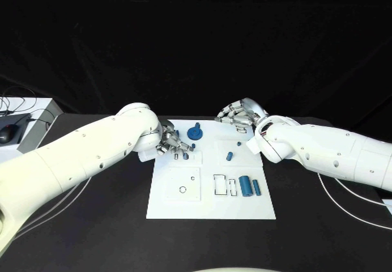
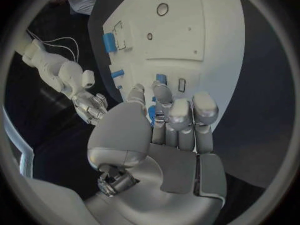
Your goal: Assemble the parts on the task board
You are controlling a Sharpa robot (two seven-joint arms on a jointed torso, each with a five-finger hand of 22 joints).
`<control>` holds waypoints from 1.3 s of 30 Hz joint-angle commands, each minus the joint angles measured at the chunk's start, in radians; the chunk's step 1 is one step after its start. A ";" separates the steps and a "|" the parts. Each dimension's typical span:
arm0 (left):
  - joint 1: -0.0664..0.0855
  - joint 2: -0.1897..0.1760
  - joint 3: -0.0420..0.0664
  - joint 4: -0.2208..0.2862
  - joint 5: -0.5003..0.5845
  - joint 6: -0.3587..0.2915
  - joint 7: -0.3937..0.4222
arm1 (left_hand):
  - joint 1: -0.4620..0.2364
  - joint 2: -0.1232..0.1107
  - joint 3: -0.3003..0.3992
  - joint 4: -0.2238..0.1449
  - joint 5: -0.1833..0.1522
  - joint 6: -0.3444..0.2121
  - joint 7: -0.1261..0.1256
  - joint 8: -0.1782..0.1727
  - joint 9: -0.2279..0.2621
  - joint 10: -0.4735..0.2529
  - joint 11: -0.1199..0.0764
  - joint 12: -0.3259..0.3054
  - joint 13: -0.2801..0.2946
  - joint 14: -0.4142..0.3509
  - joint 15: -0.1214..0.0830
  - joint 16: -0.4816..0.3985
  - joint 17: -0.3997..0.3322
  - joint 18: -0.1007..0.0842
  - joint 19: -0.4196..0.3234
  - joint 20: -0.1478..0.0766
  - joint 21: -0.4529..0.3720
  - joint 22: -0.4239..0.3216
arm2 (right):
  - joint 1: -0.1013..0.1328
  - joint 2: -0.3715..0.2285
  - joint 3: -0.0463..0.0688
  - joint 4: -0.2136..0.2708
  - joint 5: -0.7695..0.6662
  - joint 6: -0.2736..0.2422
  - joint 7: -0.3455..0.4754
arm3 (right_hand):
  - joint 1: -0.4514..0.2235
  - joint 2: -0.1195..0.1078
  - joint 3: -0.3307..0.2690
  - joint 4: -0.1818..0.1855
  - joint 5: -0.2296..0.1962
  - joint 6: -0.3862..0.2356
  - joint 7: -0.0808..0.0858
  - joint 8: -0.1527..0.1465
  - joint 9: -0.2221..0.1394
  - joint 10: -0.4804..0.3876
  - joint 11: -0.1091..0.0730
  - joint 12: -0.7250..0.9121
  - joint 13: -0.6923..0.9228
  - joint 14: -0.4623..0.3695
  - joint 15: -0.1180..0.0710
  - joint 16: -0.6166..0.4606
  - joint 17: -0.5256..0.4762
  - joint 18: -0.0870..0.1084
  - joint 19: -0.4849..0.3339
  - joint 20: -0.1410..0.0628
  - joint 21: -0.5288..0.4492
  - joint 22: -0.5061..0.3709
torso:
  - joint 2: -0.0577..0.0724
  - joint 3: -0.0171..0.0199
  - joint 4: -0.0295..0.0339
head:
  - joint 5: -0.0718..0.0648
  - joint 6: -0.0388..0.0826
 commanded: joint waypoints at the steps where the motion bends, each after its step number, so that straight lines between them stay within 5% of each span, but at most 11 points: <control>1: -0.002 -0.012 0.007 0.020 0.022 -0.048 0.017 | 0.016 0.003 0.005 -0.010 0.004 -0.012 0.004 0.000 0.000 -0.013 0.000 0.004 0.000 -0.002 -0.002 -0.011 -0.012 -0.012 -0.004 0.000 -0.010 -0.008 | -0.001 -0.003 0.000 0.002 -0.007 0.010 0.008 | -0.009 -0.002 0.002 -0.004 0.005 0.009 -0.001 -0.004 0.000 0.004 -0.002 -0.004 0.001 0.000 -0.004 -0.004 -0.001 -0.006 0.068 -0.013 -0.005 0.122 | -0.001 0.0000 0.0006 | -0.001 0.000; 3: -0.004 -0.031 0.015 0.042 0.043 -0.078 0.029 | 0.042 0.021 0.027 -0.021 0.008 -0.027 0.014 -0.021 -0.022 -0.027 0.006 0.000 -0.002 -0.008 0.002 -0.030 -0.036 -0.008 -0.016 0.003 -0.030 -0.023 | -0.001 -0.006 0.000 0.004 -0.007 0.009 0.010 | -0.009 -0.001 0.002 -0.005 0.007 0.009 -0.001 -0.004 0.000 0.004 -0.002 -0.004 0.001 0.000 -0.004 -0.004 -0.001 -0.006 0.068 -0.013 -0.005 0.122 | -0.002 -0.0002 0.0009 | -0.001 0.001; 9: -0.014 -0.078 0.027 0.093 0.109 -0.139 0.090 | 0.119 0.017 0.137 -0.043 0.015 -0.073 0.060 -0.122 -0.163 -0.084 0.039 -0.053 -0.046 -0.024 0.025 -0.107 -0.119 0.011 -0.070 0.025 -0.136 -0.104 | -0.003 -0.014 0.000 0.009 -0.011 0.004 0.018 | -0.005 -0.001 0.004 -0.008 0.007 0.008 -0.001 -0.004 0.000 0.003 -0.002 -0.004 0.001 0.000 -0.004 -0.004 0.000 -0.006 0.068 -0.013 -0.005 0.122 | -0.004 -0.0010 0.0014 | -0.003 0.003; 12: -0.021 -0.103 0.029 0.121 0.130 -0.165 0.119 | 0.154 0.015 0.184 -0.054 0.016 -0.117 0.108 -0.188 -0.270 -0.135 0.072 -0.165 -0.140 -0.092 0.053 -0.197 -0.201 0.042 -0.164 0.057 -0.292 -0.221 | -0.005 -0.020 0.000 0.014 -0.020 0.002 0.022 | -0.001 0.000 0.007 -0.012 0.007 0.006 0.001 -0.007 -0.002 0.000 -0.001 -0.008 -0.001 0.000 -0.003 -0.003 0.000 -0.006 0.068 -0.013 -0.005 0.122 | -0.004 -0.0017 0.0020 | -0.004 0.005; 15: -0.032 -0.128 0.030 0.152 0.127 -0.203 0.142 | 0.135 -0.011 0.177 -0.039 0.013 -0.138 0.127 -0.206 -0.338 -0.142 0.087 -0.208 -0.196 -0.095 0.065 -0.202 -0.207 0.057 -0.157 0.075 -0.311 -0.236 | -0.007 -0.026 0.000 0.020 -0.032 0.000 0.026 | -0.001 0.000 0.007 -0.012 0.007 0.006 0.001 -0.007 -0.002 0.000 -0.001 -0.008 -0.001 0.000 -0.003 -0.003 0.000 -0.006 0.068 -0.013 -0.005 0.122 | -0.003 -0.0013 0.0017 | -0.005 0.007; 17: -0.040 -0.144 0.030 0.176 0.103 -0.232 0.150 | 0.106 -0.028 0.143 0.001 0.015 -0.126 0.128 -0.193 -0.424 -0.121 0.087 -0.207 -0.247 -0.085 0.064 -0.196 -0.212 0.077 -0.139 0.091 -0.322 -0.247 | -0.008 -0.029 0.000 0.023 -0.043 -0.001 0.027 | 0.000 0.000 0.008 -0.014 0.007 0.006 0.002 -0.009 -0.004 0.000 -0.001 -0.008 -0.001 0.000 -0.003 -0.003 0.000 -0.006 0.068 -0.013 -0.005 0.122 | -0.003 -0.0011 0.0018 | -0.006 0.007; 24: -0.069 -0.166 0.029 0.223 0.026 -0.303 0.110 | 0.061 -0.057 0.051 0.115 0.012 -0.102 0.103 -0.106 -0.493 -0.094 0.072 -0.131 -0.274 -0.041 0.051 -0.163 -0.190 0.081 -0.084 0.085 -0.241 -0.182 | -0.012 -0.033 0.000 0.026 -0.057 -0.002 0.026 | 0.000 0.000 0.009 -0.016 0.008 0.009 0.001 -0.011 -0.006 0.000 -0.001 -0.009 -0.002 0.000 -0.003 -0.004 0.000 -0.006 0.068 -0.013 -0.005 0.122 | -0.002 -0.0013 0.0018 | -0.005 0.010; 35: -0.103 -0.156 0.028 0.218 -0.024 -0.289 0.044 | 0.026 -0.074 0.048 0.139 0.012 -0.125 0.081 0.035 -0.473 -0.086 0.055 -0.067 -0.269 -0.016 0.039 -0.112 -0.109 0.069 -0.050 0.074 -0.154 -0.109 | -0.015 -0.032 0.000 0.025 -0.061 -0.001 0.023 | 0.000 0.000 0.009 -0.016 0.008 0.009 0.001 -0.011 -0.006 0.000 -0.001 -0.009 -0.002 0.000 -0.003 -0.004 0.000 -0.006 0.068 -0.013 -0.005 0.122 | 0.001 0.0002 -0.0005 | -0.001 0.010; 39: -0.107 -0.154 0.028 0.210 -0.039 -0.281 0.033 | 0.026 -0.069 0.049 0.136 0.017 -0.143 0.068 0.099 -0.406 -0.076 0.046 -0.047 -0.283 -0.011 0.033 -0.087 -0.081 0.062 -0.038 0.067 -0.125 -0.084 | -0.015 -0.032 0.000 0.024 -0.061 -0.001 0.022 | 0.000 0.000 0.009 -0.016 0.008 0.009 0.001 -0.011 -0.006 0.000 -0.001 -0.009 -0.002 0.000 -0.003 -0.004 0.000 -0.006 0.068 -0.013 -0.005 0.122 | 0.001 0.0005 -0.0009 | -0.001 0.008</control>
